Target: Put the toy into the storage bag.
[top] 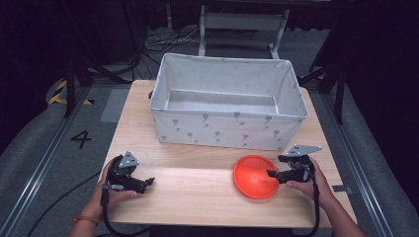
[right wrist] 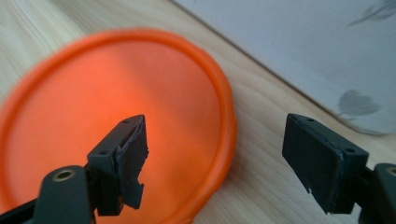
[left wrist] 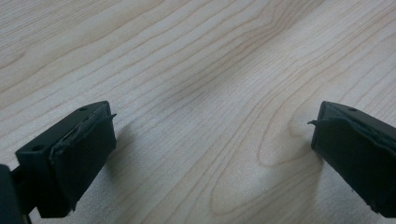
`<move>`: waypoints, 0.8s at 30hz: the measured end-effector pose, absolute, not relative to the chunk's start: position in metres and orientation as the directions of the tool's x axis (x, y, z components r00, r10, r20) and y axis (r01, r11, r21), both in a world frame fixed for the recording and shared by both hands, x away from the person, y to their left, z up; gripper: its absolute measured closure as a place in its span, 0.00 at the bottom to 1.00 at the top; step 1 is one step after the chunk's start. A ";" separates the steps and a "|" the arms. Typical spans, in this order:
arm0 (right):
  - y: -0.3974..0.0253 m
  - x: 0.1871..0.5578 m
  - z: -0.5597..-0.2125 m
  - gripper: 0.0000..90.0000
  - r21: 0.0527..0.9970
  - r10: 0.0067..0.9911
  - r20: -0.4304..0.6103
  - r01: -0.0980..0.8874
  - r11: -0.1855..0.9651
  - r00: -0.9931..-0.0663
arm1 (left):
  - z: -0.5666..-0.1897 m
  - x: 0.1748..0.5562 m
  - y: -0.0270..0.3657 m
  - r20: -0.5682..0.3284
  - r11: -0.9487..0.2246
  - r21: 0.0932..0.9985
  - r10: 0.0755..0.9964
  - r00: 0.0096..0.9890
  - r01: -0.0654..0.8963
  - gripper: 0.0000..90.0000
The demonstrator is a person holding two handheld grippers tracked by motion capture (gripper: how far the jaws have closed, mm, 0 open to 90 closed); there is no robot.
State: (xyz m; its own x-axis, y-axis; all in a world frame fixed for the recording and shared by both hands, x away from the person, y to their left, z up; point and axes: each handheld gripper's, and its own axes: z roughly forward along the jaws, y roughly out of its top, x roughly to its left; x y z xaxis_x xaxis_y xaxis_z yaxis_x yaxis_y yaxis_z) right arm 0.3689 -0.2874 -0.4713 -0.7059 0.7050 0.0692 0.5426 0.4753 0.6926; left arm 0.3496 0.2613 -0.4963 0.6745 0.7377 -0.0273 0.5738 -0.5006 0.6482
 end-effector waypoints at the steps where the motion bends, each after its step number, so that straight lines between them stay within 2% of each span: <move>1: -0.285 0.372 -0.475 0.25 0.680 0.707 0.068 0.552 0.484 -0.704 | -0.496 0.350 0.262 -0.021 -0.506 0.648 0.736 0.677 0.569 0.00; 3: -0.285 0.375 -0.479 0.24 0.673 0.705 0.075 0.558 0.485 -0.705 | -0.496 0.350 0.261 -0.028 -0.500 0.648 0.738 0.674 0.574 0.00; 5: -0.284 0.380 -0.487 0.22 0.679 0.702 0.127 0.578 0.453 -0.700 | -0.496 0.350 0.262 -0.022 -0.505 0.648 0.736 0.677 0.570 0.00; 12: -0.272 0.378 -0.493 0.23 0.683 0.689 0.086 0.546 0.485 -0.720 | -0.496 0.350 0.262 -0.025 -0.503 0.648 0.736 0.676 0.572 0.00; 16: -0.270 0.375 -0.493 0.39 0.701 0.673 0.094 0.529 0.479 -0.734 | -0.496 0.350 0.261 -0.026 -0.502 0.649 0.737 0.676 0.572 0.00; 18: -0.269 0.374 -0.493 0.40 0.700 0.676 0.095 0.532 0.477 -0.731 | -0.496 0.350 0.261 -0.026 -0.502 0.649 0.736 0.676 0.572 0.00; 21: -0.275 0.376 -0.492 0.56 0.707 0.694 0.119 0.551 0.443 -0.710 | -0.496 0.350 0.262 -0.026 -0.503 0.648 0.736 0.676 0.572 0.00; 22: -0.275 0.376 -0.492 0.56 0.707 0.694 0.119 0.551 0.443 -0.710 | -0.496 0.350 0.262 -0.026 -0.503 0.648 0.736 0.676 0.572 0.00; 24: -0.284 0.379 -0.492 0.67 0.707 0.698 0.181 0.585 0.397 -0.693 | -0.496 0.350 0.262 -0.026 -0.503 0.648 0.736 0.676 0.572 0.00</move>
